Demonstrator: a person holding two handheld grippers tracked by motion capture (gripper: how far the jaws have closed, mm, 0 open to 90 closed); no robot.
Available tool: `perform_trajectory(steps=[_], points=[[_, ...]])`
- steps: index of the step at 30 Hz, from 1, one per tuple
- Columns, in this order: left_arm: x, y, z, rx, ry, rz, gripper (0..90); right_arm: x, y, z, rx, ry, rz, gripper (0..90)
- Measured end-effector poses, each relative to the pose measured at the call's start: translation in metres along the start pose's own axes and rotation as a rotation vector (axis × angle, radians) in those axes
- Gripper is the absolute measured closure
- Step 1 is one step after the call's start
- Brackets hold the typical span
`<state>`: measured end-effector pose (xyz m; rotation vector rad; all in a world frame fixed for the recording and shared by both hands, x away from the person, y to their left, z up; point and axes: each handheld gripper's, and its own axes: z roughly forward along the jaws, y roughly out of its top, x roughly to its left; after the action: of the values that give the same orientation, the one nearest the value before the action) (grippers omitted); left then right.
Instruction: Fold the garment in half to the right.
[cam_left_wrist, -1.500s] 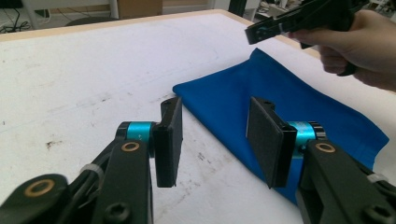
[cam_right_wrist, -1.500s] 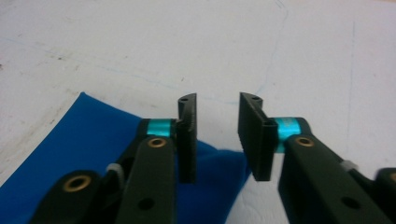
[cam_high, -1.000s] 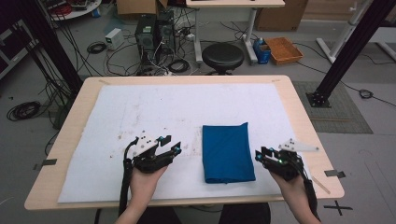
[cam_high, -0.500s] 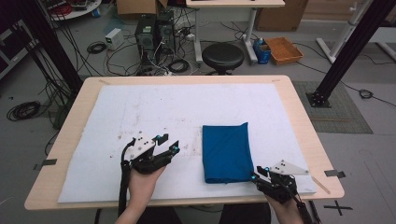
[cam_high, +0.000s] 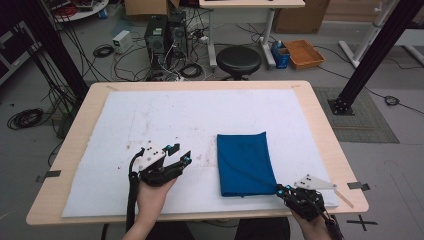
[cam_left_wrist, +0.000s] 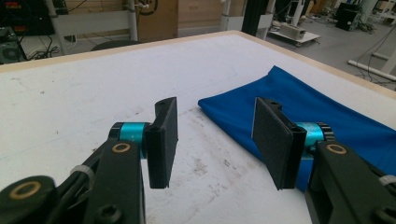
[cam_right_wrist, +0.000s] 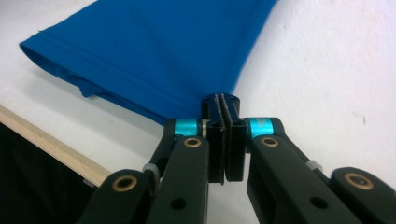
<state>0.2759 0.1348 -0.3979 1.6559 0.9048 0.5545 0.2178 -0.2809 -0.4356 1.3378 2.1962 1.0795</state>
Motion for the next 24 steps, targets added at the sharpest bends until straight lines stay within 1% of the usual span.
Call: perform_trajectory(steps=[1, 3, 4, 6, 8, 9, 12, 15, 16, 18, 20, 21, 23, 24], points=[[0.0, 0.0, 0.0, 0.0, -0.001, -0.004, 50.6, -0.001, -0.001, 0.0, 0.007, -0.001, 0.011, 90.0], [-0.001, 0.0, 0.001, 0.0, -0.001, 0.002, 49.6, -0.004, -0.002, 0.001, 0.009, 0.003, 0.02, 90.0], [-0.001, 0.0, 0.001, 0.002, -0.002, 0.002, 49.6, -0.004, -0.001, 0.001, 0.011, 0.002, 0.017, 90.0], [-0.001, 0.0, 0.002, 0.002, -0.004, 0.0, 49.6, -0.005, 0.003, 0.0, -0.01, 0.003, 0.017, 86.2], [-0.001, 0.0, 0.003, 0.003, -0.004, -0.001, 49.4, -0.007, 0.015, 0.0, -0.043, -0.002, 0.01, 84.0], [-0.001, 0.0, 0.003, 0.0, -0.006, 0.002, 48.8, -0.008, 0.023, 0.001, -0.062, -0.009, 0.008, 83.4], [0.0, 0.0, 0.005, 0.001, -0.009, -0.002, 48.4, -0.015, 0.048, 0.008, -0.098, -0.027, 0.003, 81.5], [0.001, -0.001, 0.006, 0.01, -0.012, -0.007, 48.4, -0.023, 0.073, 0.02, -0.116, -0.04, -0.001, 79.7], [0.001, -0.001, 0.006, 0.009, -0.011, -0.007, 48.2, -0.026, 0.081, 0.026, -0.113, -0.041, 0.003, 78.6], [0.002, -0.001, 0.006, 0.012, -0.013, -0.008, 48.0, -0.033, 0.096, 0.039, -0.106, -0.044, 0.023, 77.5], [0.002, -0.002, 0.006, 0.012, -0.013, -0.007, 47.9, -0.04, 0.109, 0.054, -0.089, -0.059, 0.046, 75.3], [0.003, -0.002, 0.005, 0.014, -0.015, -0.009, 47.9, -0.044, 0.114, 0.061, -0.08, -0.059, 0.06, 75.1], [0.003, -0.003, 0.005, 0.015, -0.014, -0.01, 47.8, -0.051, 0.121, 0.076, -0.072, -0.076, 0.086, 74.6], [0.004, -0.003, 0.005, 0.016, -0.016, -0.01, 47.8, -0.054, 0.124, 0.083, -0.057, -0.078, 0.107, 74.6]])
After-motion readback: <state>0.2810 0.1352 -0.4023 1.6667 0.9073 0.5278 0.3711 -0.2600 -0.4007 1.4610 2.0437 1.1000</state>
